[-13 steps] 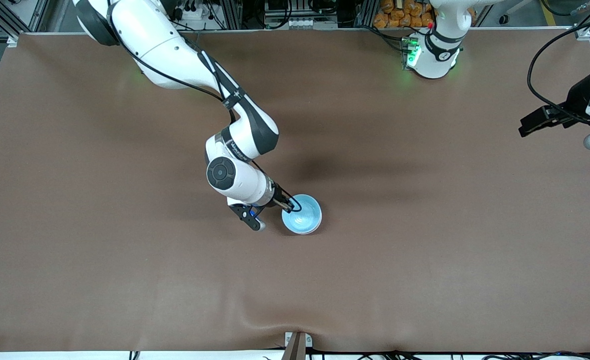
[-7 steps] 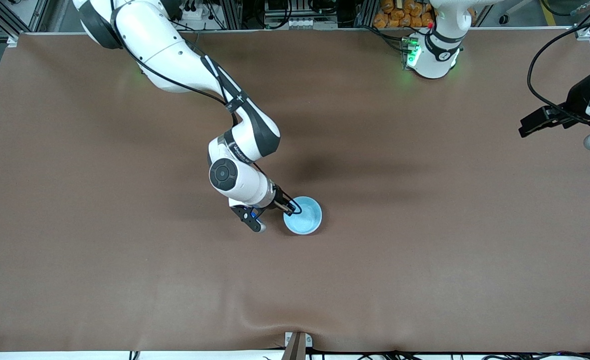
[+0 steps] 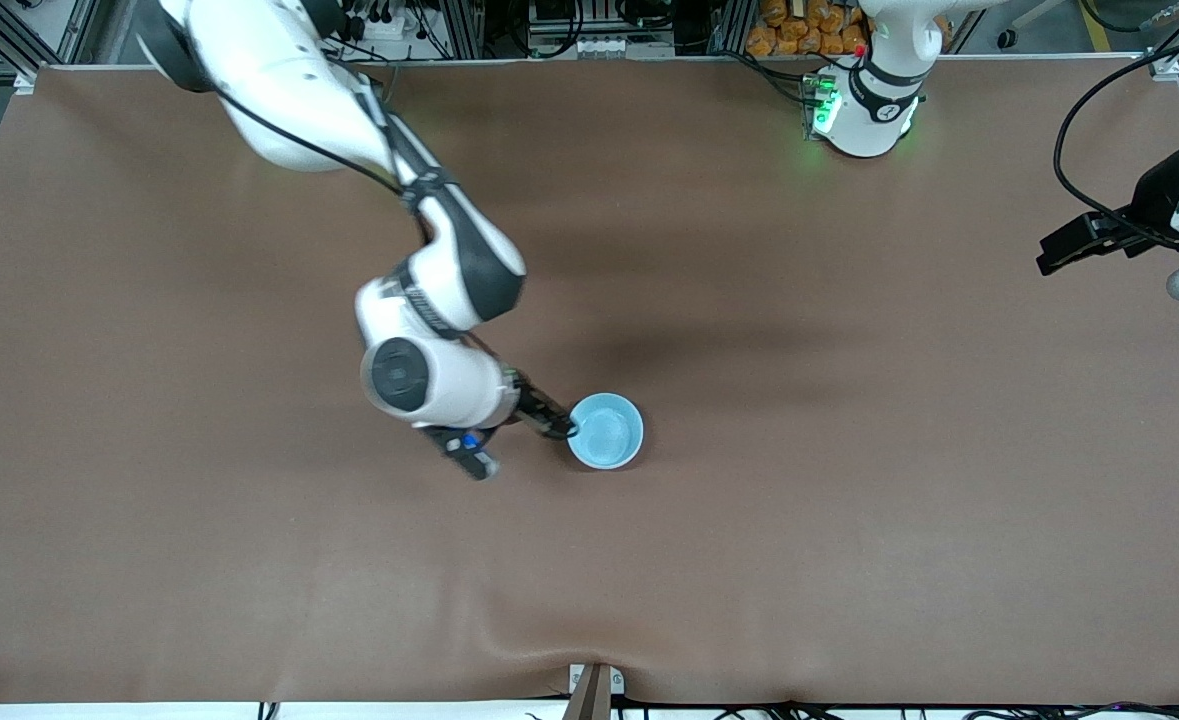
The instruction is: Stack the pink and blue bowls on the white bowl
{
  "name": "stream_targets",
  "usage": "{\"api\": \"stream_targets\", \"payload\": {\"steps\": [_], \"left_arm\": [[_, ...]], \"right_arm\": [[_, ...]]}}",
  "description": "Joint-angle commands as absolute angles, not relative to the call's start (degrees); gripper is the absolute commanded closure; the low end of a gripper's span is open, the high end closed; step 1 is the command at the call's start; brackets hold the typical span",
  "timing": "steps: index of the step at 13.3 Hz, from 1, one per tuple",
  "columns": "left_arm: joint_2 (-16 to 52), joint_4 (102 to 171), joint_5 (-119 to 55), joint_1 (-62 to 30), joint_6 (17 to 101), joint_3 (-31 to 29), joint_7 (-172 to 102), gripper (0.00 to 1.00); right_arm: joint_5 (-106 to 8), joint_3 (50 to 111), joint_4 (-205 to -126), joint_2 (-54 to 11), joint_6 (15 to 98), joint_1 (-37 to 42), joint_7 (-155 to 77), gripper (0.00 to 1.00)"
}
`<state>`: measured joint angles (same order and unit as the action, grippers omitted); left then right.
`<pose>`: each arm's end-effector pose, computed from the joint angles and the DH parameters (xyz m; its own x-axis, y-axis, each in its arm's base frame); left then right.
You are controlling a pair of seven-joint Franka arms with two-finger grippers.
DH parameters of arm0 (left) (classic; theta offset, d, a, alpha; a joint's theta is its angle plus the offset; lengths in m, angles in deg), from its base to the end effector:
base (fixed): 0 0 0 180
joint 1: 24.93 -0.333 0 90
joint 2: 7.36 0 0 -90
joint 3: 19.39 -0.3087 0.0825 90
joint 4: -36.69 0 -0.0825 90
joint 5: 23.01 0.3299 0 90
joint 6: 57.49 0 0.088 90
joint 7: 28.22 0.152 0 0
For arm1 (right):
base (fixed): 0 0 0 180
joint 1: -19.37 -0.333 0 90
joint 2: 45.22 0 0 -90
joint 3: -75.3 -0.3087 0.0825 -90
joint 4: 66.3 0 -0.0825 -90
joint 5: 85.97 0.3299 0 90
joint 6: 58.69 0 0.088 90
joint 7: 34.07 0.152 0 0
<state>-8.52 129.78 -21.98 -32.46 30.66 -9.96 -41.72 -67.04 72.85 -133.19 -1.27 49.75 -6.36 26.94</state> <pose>0.4864 -0.0141 0.5571 0.9776 0.2019 -0.0594 0.2000 -0.9791 -0.0361 0.5989 0.3550 0.3095 0.7382 -0.5944 -0.3190 -0.6513 -0.7512 -0.1076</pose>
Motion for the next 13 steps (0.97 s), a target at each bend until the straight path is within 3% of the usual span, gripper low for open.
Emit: {"api": "stream_targets", "payload": {"steps": [1, 8, 13], "left_arm": [[-10.0, 130.3, -22.2, -32.9, 30.8, -9.6, -40.4, 0.00], [-11.0, 130.6, -22.6, -32.6, 30.6, -6.6, -40.6, 0.00], [-11.0, 130.5, -22.9, -32.5, 30.6, -6.5, -40.6, 0.00]], "right_arm": [[-68.0, 71.4, -131.8, -5.7, 42.2, 1.9, 18.6, 0.00], [-70.9, 71.5, -131.5, -17.5, 27.4, 18.0, 2.8, 0.00], [-80.9, 73.2, -132.4, -29.1, 20.5, 19.1, -17.2, 0.00]]}}
